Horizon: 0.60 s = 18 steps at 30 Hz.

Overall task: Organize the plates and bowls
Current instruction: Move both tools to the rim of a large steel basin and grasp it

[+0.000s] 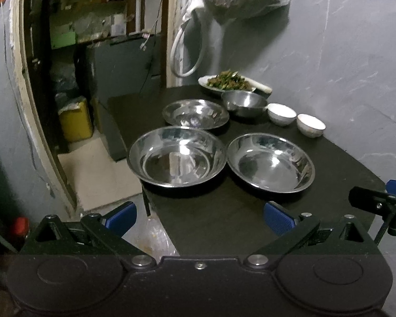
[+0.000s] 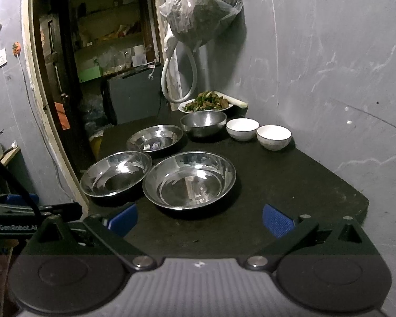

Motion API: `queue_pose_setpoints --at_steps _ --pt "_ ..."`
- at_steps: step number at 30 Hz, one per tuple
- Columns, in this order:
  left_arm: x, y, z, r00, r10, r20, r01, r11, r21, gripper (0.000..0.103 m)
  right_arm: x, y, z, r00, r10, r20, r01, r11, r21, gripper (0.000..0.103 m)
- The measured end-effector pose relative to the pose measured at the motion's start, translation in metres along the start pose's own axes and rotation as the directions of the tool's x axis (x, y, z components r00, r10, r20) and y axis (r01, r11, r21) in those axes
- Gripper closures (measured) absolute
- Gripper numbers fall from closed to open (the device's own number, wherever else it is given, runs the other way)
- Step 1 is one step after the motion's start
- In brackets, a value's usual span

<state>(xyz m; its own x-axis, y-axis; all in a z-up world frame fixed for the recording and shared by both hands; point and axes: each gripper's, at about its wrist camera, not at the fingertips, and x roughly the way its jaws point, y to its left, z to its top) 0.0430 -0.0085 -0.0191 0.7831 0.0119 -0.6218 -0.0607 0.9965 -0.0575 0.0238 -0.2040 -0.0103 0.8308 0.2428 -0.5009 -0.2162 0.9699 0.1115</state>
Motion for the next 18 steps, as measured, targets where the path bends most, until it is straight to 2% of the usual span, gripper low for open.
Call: queue_pose_setpoints --at_steps 4,10,18 --pt "0.009 0.003 0.007 1.0 0.019 -0.024 -0.02 0.999 -0.033 0.001 0.011 -0.005 0.003 1.0 0.011 -0.013 -0.011 1.0 -0.002 0.0" --pt "0.031 0.015 0.031 0.995 0.099 -0.034 -0.102 0.987 -0.122 0.001 0.036 -0.015 0.015 0.998 0.05 -0.027 -0.05 0.998 -0.023 0.0" --pt "0.066 0.032 0.077 0.971 0.225 -0.083 -0.235 0.962 -0.139 0.001 0.09 -0.033 0.044 0.988 0.136 -0.067 -0.137 0.99 -0.018 0.0"
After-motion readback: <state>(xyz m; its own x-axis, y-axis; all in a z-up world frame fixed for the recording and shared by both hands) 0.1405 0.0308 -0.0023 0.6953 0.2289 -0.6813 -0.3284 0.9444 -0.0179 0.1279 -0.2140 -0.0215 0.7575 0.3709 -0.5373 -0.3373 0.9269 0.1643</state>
